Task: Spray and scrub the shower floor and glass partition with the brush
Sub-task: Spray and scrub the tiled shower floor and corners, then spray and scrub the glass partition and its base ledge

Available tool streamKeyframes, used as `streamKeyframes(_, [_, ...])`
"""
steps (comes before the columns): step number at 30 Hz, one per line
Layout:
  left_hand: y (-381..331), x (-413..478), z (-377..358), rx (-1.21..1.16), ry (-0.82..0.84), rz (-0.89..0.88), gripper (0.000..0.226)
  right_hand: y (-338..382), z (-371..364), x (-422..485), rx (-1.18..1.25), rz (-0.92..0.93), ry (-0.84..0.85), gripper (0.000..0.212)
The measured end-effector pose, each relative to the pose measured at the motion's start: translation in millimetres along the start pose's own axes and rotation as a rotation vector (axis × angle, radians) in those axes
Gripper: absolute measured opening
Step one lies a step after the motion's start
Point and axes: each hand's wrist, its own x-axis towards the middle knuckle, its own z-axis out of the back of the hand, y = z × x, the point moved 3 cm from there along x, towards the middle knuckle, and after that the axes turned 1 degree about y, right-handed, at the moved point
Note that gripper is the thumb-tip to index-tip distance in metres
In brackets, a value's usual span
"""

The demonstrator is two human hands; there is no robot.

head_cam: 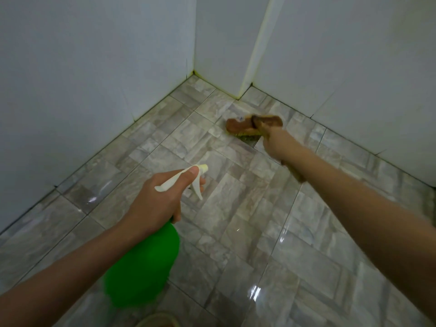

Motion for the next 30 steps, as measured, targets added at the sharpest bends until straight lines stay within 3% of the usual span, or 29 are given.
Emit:
streamKeyframes(4, [-5.7,4.1,3.8,-0.031,-0.008,-0.02,0.051,-15.5,-32.3,-74.8,0.014,-0.048,-0.012,0.06])
streamKeyframes(12, [-7.8,19.1,4.9,-0.068,0.013,-0.031,0.043,-10.4,4.2,22.6,0.126,-0.088,-0.077,0.066])
streamKeyframes(15, [-4.8,30.1,8.8,-0.047,0.009,-0.009,0.046,-16.5,-23.4,-30.6,0.096,-0.124,-0.102,0.052])
streamKeyframes(18, [-11.9,44.5,12.5,-0.061,-0.022,0.045,0.039,-23.8,-31.4,-86.7,0.131,-0.113,0.026,0.051])
streamKeyframes(20, [-27.8,51.8,15.4,-0.049,-0.069,0.085,0.034,-28.4,-16.4,-99.4,0.198,-0.143,0.113,0.052])
streamKeyframes(25, [-94.6,47.6,20.8,0.061,-0.169,0.107,0.031,-24.0,36.0,-116.0,0.238,-0.147,-0.005,0.063])
streamKeyframes(30, [-192.7,20.5,25.5,0.097,-0.222,0.127,0.027,-15.2,116.3,-149.1,0.256,-0.212,-0.009,0.072])
